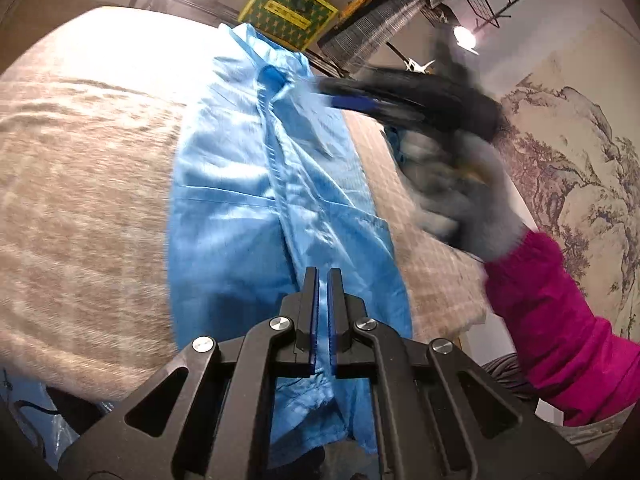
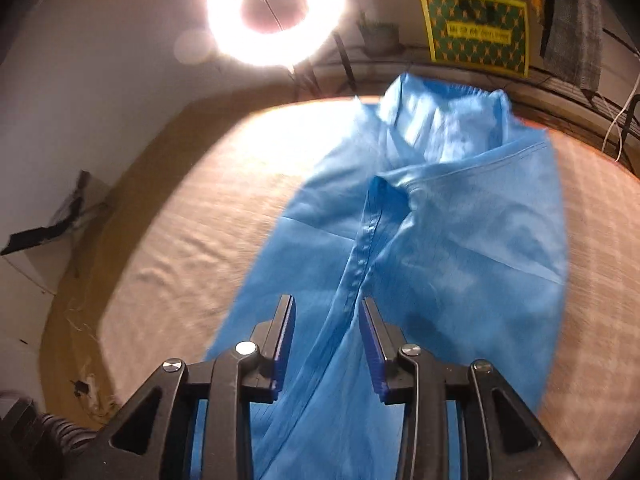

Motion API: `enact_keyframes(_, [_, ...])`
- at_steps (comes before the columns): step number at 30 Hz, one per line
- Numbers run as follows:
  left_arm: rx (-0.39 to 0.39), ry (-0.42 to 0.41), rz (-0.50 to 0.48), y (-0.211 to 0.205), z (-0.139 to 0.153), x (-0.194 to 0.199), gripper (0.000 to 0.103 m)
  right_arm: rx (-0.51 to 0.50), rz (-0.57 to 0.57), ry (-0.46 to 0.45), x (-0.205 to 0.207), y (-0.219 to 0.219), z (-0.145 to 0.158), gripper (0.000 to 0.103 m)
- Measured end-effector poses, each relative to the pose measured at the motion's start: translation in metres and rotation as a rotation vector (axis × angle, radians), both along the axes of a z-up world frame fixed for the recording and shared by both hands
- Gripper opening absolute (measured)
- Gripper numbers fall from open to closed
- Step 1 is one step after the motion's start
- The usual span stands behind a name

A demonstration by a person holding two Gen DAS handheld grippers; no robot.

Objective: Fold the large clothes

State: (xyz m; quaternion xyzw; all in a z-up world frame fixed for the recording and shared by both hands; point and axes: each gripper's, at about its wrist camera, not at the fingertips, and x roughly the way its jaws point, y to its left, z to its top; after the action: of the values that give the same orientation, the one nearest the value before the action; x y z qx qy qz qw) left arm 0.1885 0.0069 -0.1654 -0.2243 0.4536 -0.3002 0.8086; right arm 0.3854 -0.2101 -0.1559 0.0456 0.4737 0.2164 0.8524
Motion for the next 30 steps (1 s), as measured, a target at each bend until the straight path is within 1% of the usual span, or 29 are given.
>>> enact_keyframes(3, [0.008, 0.020, 0.022, 0.020, -0.004, -0.003, 0.001, 0.004, 0.006, -0.022, -0.054, -0.027, 0.034, 0.035])
enact_keyframes(5, [-0.002, 0.051, 0.040, 0.034, -0.009, -0.005, 0.002, -0.015, -0.001, -0.031, -0.088, -0.042, 0.048, 0.035])
enact_keyframes(6, [-0.005, 0.070, 0.050, 0.041, -0.012, -0.006, 0.005, -0.030, -0.008, -0.039, -0.112, -0.052, 0.054, 0.035])
enact_keyframes(7, [-0.007, 0.076, 0.058, 0.046, -0.014, -0.007, 0.013, -0.047, -0.022, -0.041, -0.130, -0.059, 0.055, 0.035])
enact_keyframes(9, [-0.006, 0.084, 0.071, 0.050, -0.017, -0.010, 0.021, -0.087, -0.045, -0.021, -0.170, -0.069, 0.046, 0.036])
enact_keyframes(11, [-0.018, 0.094, 0.043, 0.043, -0.017, -0.013, 0.021, -0.105, -0.052, 0.010, -0.195, -0.074, 0.027, 0.034])
enact_keyframes(12, [-0.023, 0.097, 0.018, 0.035, -0.017, -0.015, 0.021, -0.120, -0.059, 0.031, -0.208, -0.072, 0.011, 0.033])
enact_keyframes(15, [-0.013, 0.079, -0.058, 0.005, -0.012, -0.022, 0.021, -0.111, -0.075, 0.081, -0.225, -0.069, -0.026, 0.033])
enact_keyframes(17, [-0.015, 0.073, -0.095, -0.014, -0.009, -0.023, 0.021, -0.107, -0.084, 0.093, -0.229, -0.066, -0.042, 0.033])
enact_keyframes(20, [0.002, 0.053, -0.164, -0.046, -0.007, -0.025, 0.021, -0.095, -0.074, 0.108, -0.231, -0.059, -0.058, 0.033])
enact_keyframes(22, [0.052, 0.045, -0.237, -0.068, -0.011, -0.026, 0.021, -0.115, -0.053, 0.114, -0.231, -0.053, -0.063, 0.033])
enact_keyframes(23, [0.097, 0.048, -0.246, -0.074, -0.016, -0.025, 0.021, -0.127, -0.045, 0.115, -0.232, -0.052, -0.065, 0.033])
enact_keyframes(24, [0.165, 0.054, -0.241, -0.078, -0.024, -0.025, 0.021, -0.136, -0.042, 0.121, -0.232, -0.050, -0.066, 0.033])
enact_keyframes(26, [0.251, 0.068, -0.217, -0.075, -0.041, -0.023, 0.021, -0.153, -0.049, 0.134, -0.233, -0.050, -0.071, 0.033])
enact_keyframes(27, [0.271, 0.087, -0.206, -0.068, -0.050, -0.022, 0.021, -0.160, -0.051, 0.141, -0.233, -0.050, -0.076, 0.033])
enact_keyframes(28, [0.269, 0.098, -0.197, -0.064, -0.054, -0.022, 0.021, -0.161, -0.051, 0.145, -0.233, -0.051, -0.079, 0.033])
enact_keyframes(29, [0.251, 0.105, -0.185, -0.056, -0.056, -0.023, 0.021, -0.155, -0.050, 0.143, -0.234, -0.052, -0.079, 0.032])
enact_keyframes(30, [0.247, 0.110, -0.175, -0.051, -0.055, -0.024, 0.021, -0.151, -0.052, 0.150, -0.234, -0.054, -0.077, 0.033])
